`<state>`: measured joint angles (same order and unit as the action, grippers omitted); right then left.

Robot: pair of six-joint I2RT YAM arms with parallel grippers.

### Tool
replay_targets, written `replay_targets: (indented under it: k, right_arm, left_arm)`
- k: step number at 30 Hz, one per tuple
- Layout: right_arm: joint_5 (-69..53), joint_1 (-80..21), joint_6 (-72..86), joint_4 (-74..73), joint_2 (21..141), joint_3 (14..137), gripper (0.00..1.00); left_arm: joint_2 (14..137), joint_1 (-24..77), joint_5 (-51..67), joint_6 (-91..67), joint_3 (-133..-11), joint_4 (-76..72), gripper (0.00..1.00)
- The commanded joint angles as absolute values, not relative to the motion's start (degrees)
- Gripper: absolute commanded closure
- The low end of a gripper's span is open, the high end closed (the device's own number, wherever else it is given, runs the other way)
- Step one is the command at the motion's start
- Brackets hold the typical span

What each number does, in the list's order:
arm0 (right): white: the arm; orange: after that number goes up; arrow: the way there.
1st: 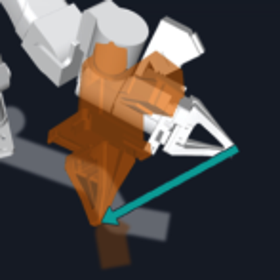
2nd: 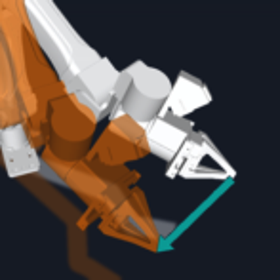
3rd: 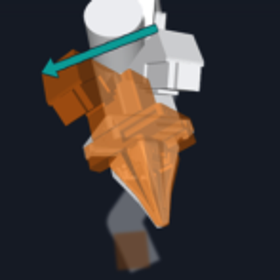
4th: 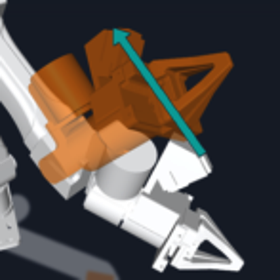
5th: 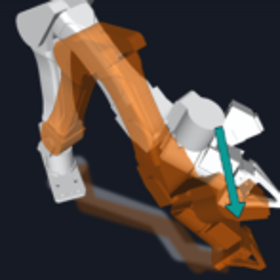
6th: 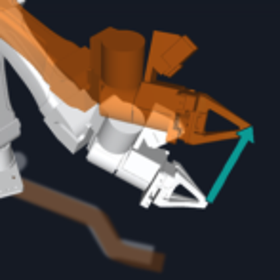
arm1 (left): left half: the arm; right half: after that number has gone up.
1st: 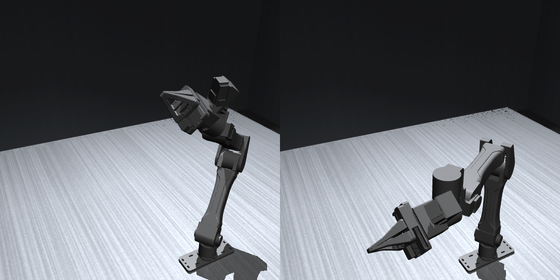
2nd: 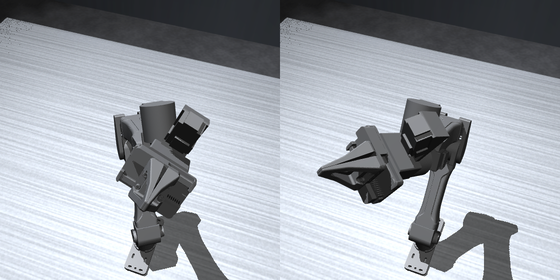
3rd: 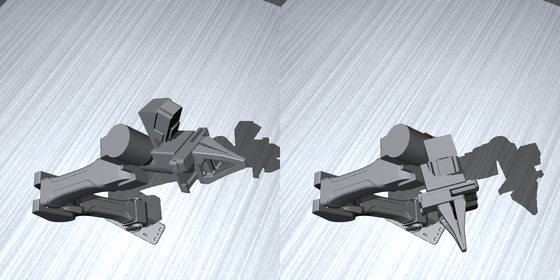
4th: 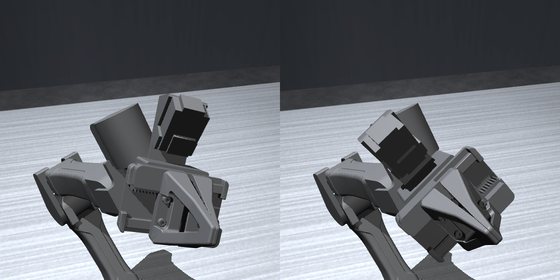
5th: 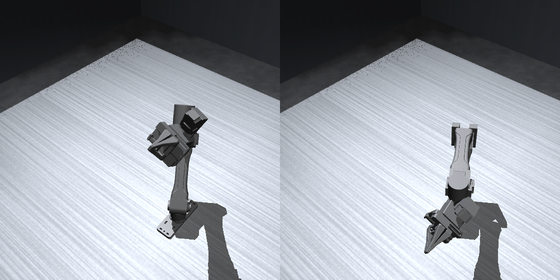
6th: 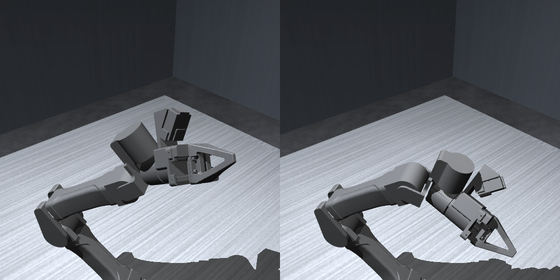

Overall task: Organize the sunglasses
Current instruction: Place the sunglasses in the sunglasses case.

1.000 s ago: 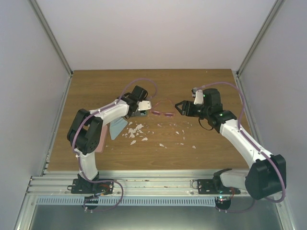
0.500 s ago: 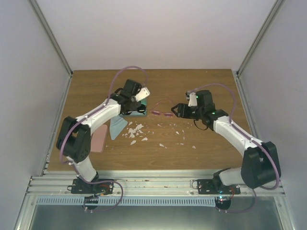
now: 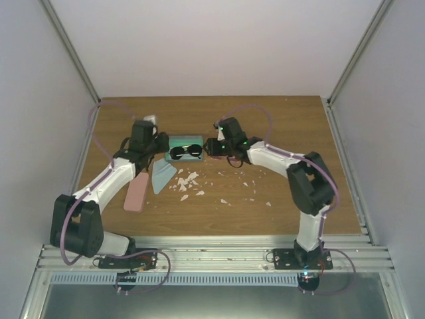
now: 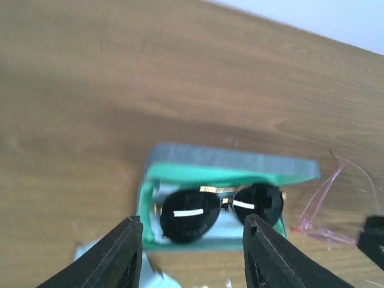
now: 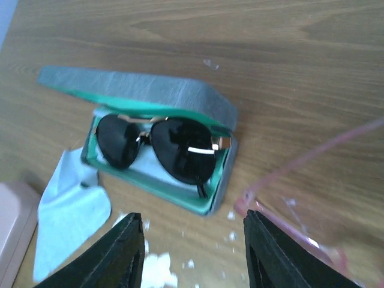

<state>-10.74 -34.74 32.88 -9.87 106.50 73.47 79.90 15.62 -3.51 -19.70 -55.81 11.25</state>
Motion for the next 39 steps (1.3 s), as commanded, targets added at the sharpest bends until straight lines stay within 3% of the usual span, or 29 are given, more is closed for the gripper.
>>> replay_targets:
  k: [1,8,16,31,39]
  right_arm:
    - [-6.86,-36.37,38.26,-6.85,114.56,80.75,0.55]
    - [-0.10,-37.27,44.32,-9.20,121.37,86.65,0.64]
    - [0.21,-37.56,47.51,-7.25,126.65,90.25,0.74]
    - [-5.03,-38.11,51.35,-5.36,127.36,88.73,0.86]
    - [-5.34,-38.32,52.25,-5.77,123.58,86.13,0.87]
  left_arm:
    - [78.43,10.86,12.30,-35.49,-47.22,2.02,0.53]
    - [85.80,5.75,21.43,-36.40,-45.52,-2.28,0.64]
    - [92.71,3.67,21.81,-36.03,-47.42,-4.99,0.72]
    - [98.29,2.02,22.12,-35.34,-49.26,-6.59,0.72]
    - [99.09,1.85,22.28,-34.85,-50.18,-6.08,0.72]
